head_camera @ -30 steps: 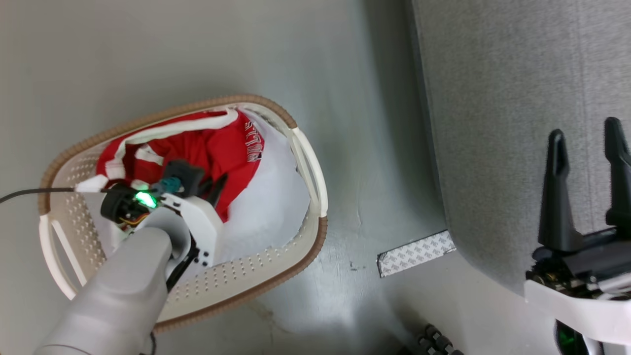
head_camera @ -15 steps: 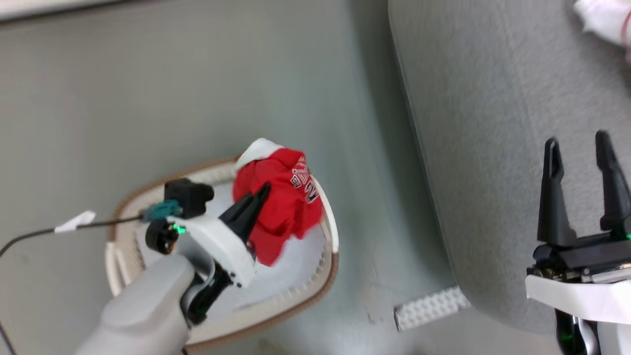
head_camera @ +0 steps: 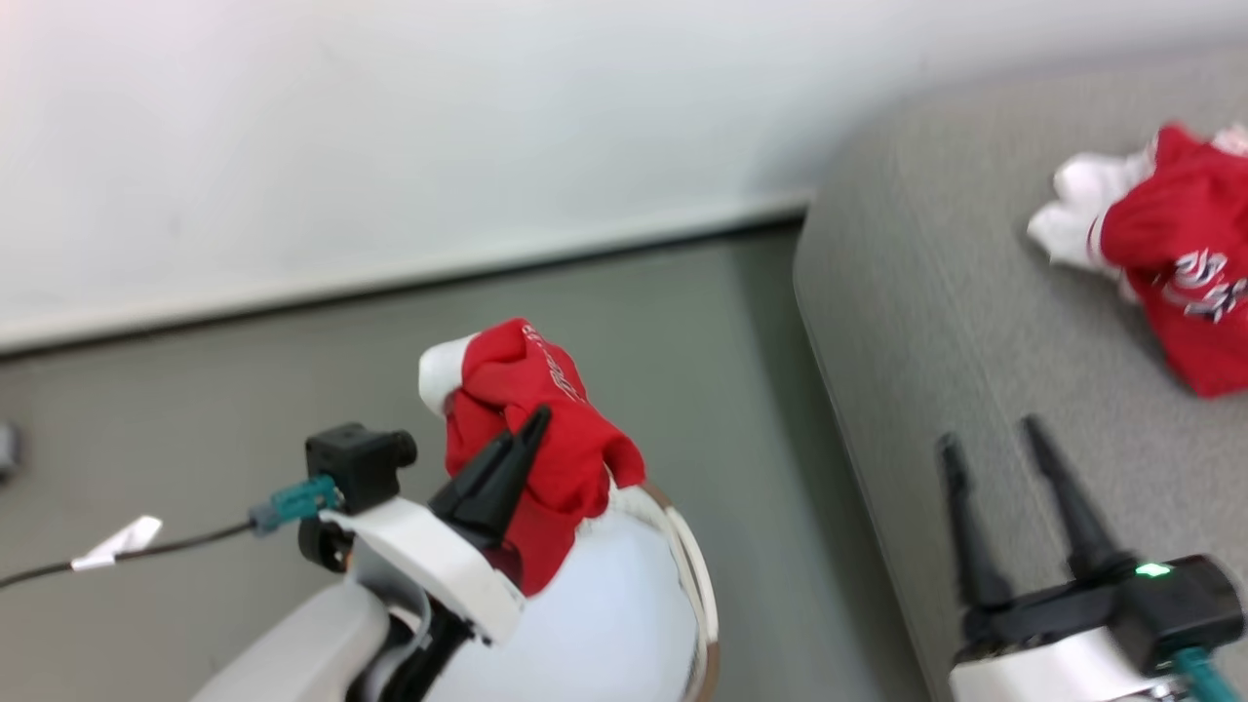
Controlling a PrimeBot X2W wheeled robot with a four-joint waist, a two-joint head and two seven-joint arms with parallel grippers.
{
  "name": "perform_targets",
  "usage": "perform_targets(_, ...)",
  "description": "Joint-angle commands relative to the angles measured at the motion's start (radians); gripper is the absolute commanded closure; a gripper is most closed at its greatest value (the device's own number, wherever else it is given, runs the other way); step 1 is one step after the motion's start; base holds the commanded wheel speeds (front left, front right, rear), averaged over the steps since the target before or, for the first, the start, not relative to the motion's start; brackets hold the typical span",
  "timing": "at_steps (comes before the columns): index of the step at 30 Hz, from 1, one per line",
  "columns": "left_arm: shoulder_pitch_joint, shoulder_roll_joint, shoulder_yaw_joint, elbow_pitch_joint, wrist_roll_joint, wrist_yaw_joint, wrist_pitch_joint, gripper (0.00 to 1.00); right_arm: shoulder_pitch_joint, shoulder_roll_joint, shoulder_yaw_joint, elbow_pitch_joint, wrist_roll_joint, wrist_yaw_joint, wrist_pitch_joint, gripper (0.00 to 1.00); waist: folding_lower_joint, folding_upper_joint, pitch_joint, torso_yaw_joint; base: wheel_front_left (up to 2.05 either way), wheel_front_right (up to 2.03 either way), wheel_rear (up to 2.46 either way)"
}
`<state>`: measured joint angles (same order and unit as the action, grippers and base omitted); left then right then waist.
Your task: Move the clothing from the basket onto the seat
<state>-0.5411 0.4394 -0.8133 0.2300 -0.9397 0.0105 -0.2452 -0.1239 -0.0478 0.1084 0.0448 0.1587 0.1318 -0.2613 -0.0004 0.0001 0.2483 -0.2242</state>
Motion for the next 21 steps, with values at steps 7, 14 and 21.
perform_targets(7, 0.075, 0.028, 0.007, -0.164, 0.005, 0.093, 0.019, 1.00, -0.001, -0.075, 0.180, 0.059, 0.045, -0.002, 0.013, 0.00, 0.0004, -0.0001, -0.226, 0.075, 0.00, 0.00, 0.00)
perform_targets(14, 0.098, 0.035, -0.006, -0.275, 0.004, 0.134, 0.051, 1.00, -0.086, -0.169, 0.445, 0.058, 0.097, -0.002, 0.071, 0.00, 0.0004, -0.0001, -0.263, 0.089, 0.00, 0.00, 0.00)
perform_targets(21, 0.099, 0.028, -0.035, -0.322, 0.014, 0.142, 0.078, 1.00, -0.196, -0.204, 0.616, 0.071, 0.134, -0.002, 0.086, 0.00, 0.0004, -0.0001, -0.282, 0.093, 0.00, 0.00, 0.00)
